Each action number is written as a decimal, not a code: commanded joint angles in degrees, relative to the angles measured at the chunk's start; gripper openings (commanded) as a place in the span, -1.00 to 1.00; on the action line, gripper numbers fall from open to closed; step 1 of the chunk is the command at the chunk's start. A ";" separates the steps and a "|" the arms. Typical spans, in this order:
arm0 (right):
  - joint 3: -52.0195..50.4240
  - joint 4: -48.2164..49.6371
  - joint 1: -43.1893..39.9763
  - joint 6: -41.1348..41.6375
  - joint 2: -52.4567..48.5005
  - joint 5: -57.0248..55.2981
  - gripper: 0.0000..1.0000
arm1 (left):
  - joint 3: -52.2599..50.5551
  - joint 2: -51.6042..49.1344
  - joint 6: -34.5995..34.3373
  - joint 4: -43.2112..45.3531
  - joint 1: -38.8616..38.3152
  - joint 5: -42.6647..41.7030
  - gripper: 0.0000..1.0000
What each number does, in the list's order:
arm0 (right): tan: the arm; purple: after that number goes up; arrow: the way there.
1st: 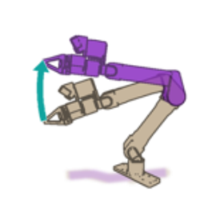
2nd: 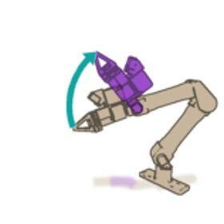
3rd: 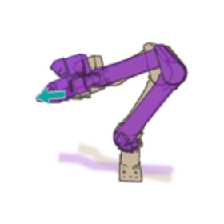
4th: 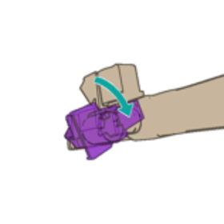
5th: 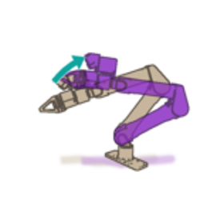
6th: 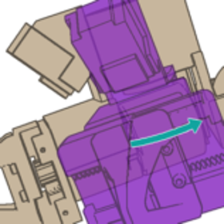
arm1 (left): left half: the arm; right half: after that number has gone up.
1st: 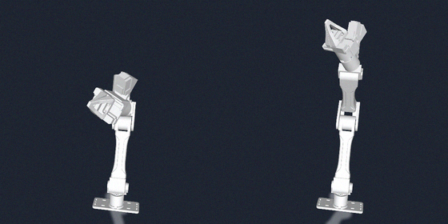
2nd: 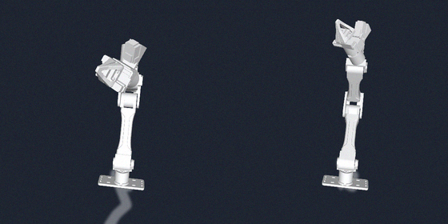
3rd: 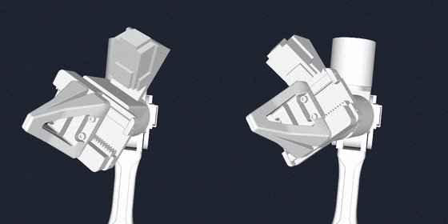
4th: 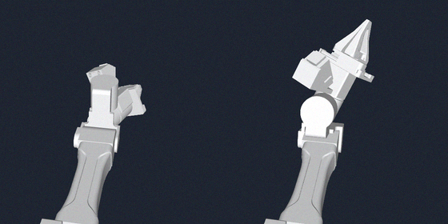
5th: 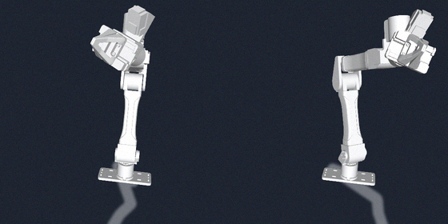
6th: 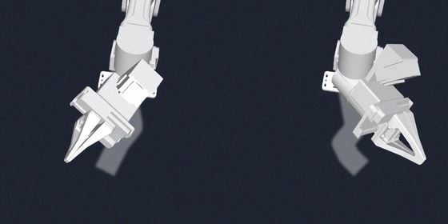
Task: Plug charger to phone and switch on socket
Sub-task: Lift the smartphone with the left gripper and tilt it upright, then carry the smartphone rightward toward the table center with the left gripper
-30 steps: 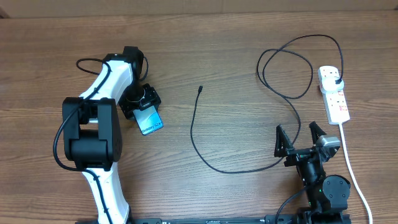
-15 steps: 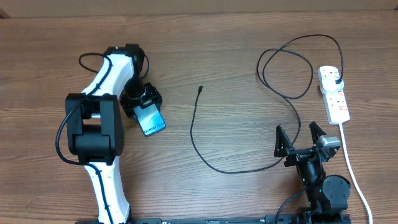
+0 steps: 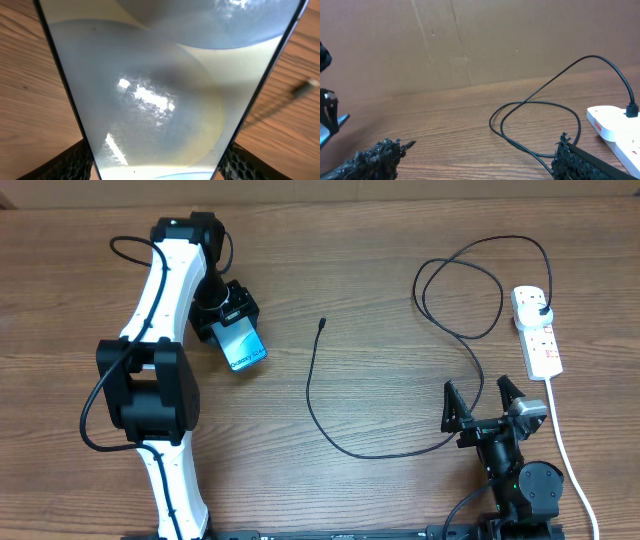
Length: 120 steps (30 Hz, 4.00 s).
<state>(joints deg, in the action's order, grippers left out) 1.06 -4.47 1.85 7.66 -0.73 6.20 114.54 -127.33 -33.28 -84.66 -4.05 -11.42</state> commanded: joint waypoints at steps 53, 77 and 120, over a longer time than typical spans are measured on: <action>-0.61 0.26 -0.37 -0.07 0.57 0.35 1.00 | 3.45 0.15 -10.69 -12.17 -0.02 -54.66 -0.03; -0.61 0.26 -0.37 -0.07 0.57 0.35 1.00 | 3.48 0.15 -19.08 -12.17 -0.04 -65.13 -0.01; -0.61 0.26 -0.37 -0.07 0.57 0.35 1.00 | 3.45 0.15 -19.67 -12.20 -0.07 -65.07 0.00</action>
<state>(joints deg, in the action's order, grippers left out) 1.06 -4.49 1.85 7.68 -0.73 6.20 116.51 -127.33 -52.40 -96.47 -4.05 -73.54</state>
